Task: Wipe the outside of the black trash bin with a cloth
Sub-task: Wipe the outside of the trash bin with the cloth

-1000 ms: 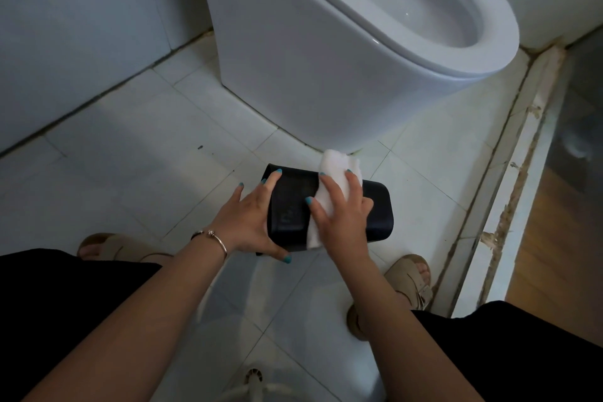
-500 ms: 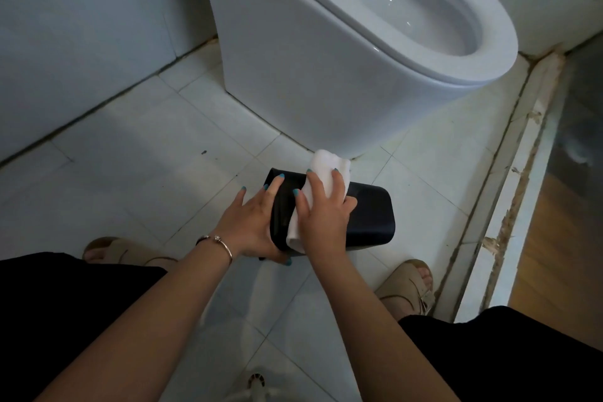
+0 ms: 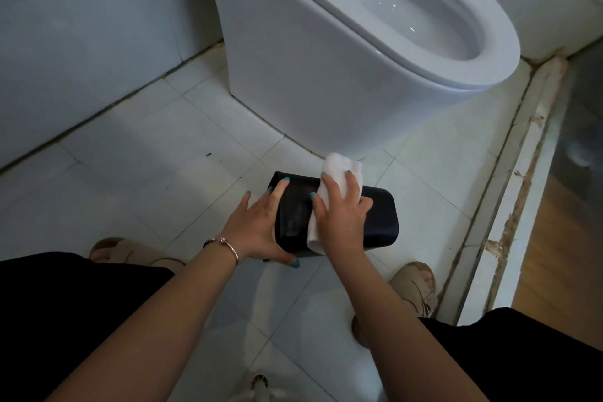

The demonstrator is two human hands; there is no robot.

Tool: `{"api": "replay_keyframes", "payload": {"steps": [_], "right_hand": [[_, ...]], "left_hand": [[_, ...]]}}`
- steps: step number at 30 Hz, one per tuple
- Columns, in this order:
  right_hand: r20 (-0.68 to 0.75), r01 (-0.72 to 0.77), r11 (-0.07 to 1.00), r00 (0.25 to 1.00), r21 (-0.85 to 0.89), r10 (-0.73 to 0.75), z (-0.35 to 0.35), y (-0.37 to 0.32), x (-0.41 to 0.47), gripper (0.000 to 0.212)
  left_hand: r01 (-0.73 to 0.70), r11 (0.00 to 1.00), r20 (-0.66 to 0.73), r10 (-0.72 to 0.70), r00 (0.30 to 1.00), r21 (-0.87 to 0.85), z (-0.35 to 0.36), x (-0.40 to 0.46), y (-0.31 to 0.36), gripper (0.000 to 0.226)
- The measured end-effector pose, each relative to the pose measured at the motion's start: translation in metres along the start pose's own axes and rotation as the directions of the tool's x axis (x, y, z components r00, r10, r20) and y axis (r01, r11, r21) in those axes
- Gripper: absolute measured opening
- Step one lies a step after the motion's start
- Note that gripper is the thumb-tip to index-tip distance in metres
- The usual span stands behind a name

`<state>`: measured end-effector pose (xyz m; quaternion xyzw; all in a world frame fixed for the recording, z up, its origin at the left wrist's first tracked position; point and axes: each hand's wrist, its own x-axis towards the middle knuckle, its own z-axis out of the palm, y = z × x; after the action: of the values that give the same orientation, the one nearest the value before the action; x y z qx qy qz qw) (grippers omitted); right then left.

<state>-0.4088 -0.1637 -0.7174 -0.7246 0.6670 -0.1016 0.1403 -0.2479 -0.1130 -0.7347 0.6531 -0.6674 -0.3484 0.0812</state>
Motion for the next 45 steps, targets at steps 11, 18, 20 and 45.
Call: {"api": "replay_keyframes", "payload": {"steps": [11, 18, 20, 45], "right_hand": [[0.005, -0.001, 0.993, 1.0, 0.121, 0.0, -0.001, 0.015, 0.003, 0.042], [-0.002, 0.058, 0.99, 0.998, 0.128, -0.058, -0.013, 0.053, 0.007, 0.041], [0.001, -0.051, 0.989, 0.999, 0.136, 0.051, -0.011, 0.054, 0.01, 0.04], [0.068, 0.266, 0.962, 0.96, 0.06, -0.27, 0.003, -0.001, 0.001, 0.043]], "left_hand": [[-0.016, 0.998, -0.15, 0.024, 0.988, 0.055, 0.01, 0.003, 0.005, 0.152], [-0.053, 0.986, -0.185, 0.083, 0.979, 0.158, 0.0, 0.005, 0.005, 0.148], [-0.065, 0.99, -0.191, 0.088, 0.978, 0.126, 0.001, 0.005, 0.006, 0.148], [-0.034, 0.944, -0.194, 0.102, 0.976, 0.327, 0.006, 0.007, 0.025, 0.137]]}}
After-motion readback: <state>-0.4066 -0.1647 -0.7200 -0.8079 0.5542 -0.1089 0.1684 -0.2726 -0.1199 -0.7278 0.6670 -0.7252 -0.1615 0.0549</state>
